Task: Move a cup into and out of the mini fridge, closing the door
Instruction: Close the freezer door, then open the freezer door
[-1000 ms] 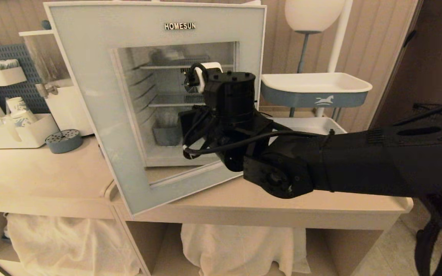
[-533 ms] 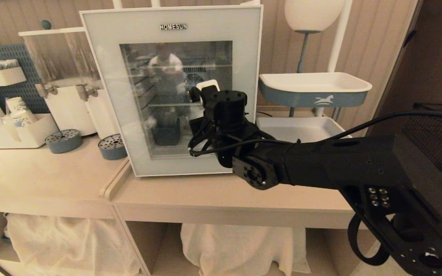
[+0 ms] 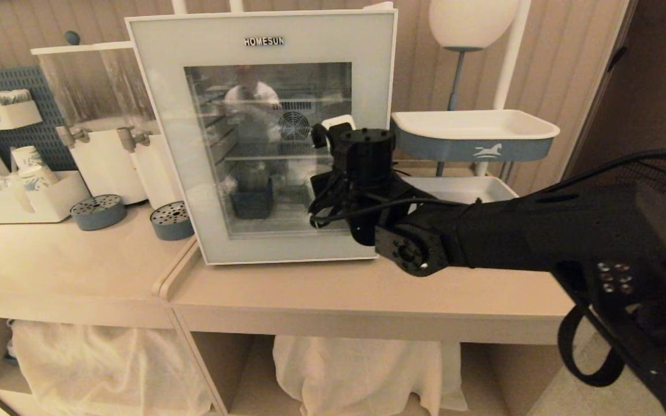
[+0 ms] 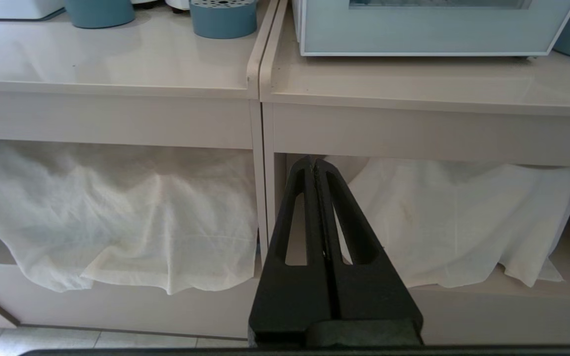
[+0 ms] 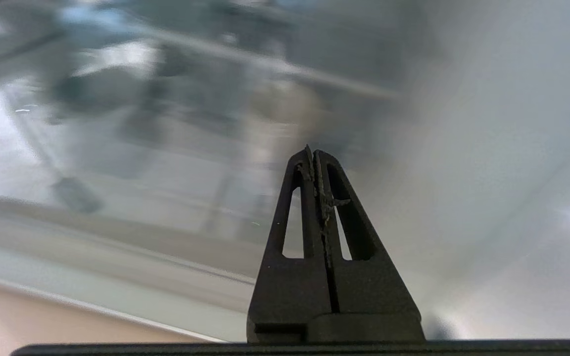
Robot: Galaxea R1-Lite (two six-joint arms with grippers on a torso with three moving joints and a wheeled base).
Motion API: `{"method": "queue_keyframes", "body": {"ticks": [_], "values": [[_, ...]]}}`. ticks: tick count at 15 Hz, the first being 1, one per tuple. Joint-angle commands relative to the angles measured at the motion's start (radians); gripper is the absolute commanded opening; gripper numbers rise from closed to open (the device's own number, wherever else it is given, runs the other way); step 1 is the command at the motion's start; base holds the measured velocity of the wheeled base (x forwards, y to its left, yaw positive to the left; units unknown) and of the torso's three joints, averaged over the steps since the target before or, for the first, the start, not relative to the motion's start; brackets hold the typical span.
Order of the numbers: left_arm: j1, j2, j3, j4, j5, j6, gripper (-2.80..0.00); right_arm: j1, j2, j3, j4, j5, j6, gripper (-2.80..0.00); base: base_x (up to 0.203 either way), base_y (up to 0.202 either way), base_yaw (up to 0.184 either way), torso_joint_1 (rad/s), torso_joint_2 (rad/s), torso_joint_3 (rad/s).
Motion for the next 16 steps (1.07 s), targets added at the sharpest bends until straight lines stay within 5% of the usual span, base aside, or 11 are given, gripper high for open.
{"method": "queue_keyframes", "body": {"ticks": [1,5,11,16], "values": [[0.000,0.000,0.000,0.000,0.001,0.000,-2.80,-0.005,-0.199,0.114,0.001,-0.001,-0.003,-2.80,0.000,0.000,0.000,0.000,0.00,0.000],[0.000,0.000,0.000,0.000,0.001,0.000,-2.80,-0.152,-0.570,0.428,0.003,-0.004,0.000,-2.80,0.000,0.000,0.000,0.000,0.00,0.000],[0.000,0.000,0.000,0.000,0.001,-0.002,-2.80,-0.605,-1.252,0.982,0.012,-0.011,0.083,-2.80,0.000,0.000,0.000,0.000,0.00,0.000],[0.000,0.000,0.000,0.000,0.001,0.000,-2.80,-0.730,-1.864,1.329,0.149,-0.033,0.136,-2.80,0.000,0.000,0.000,0.000,0.00,0.000]]}}
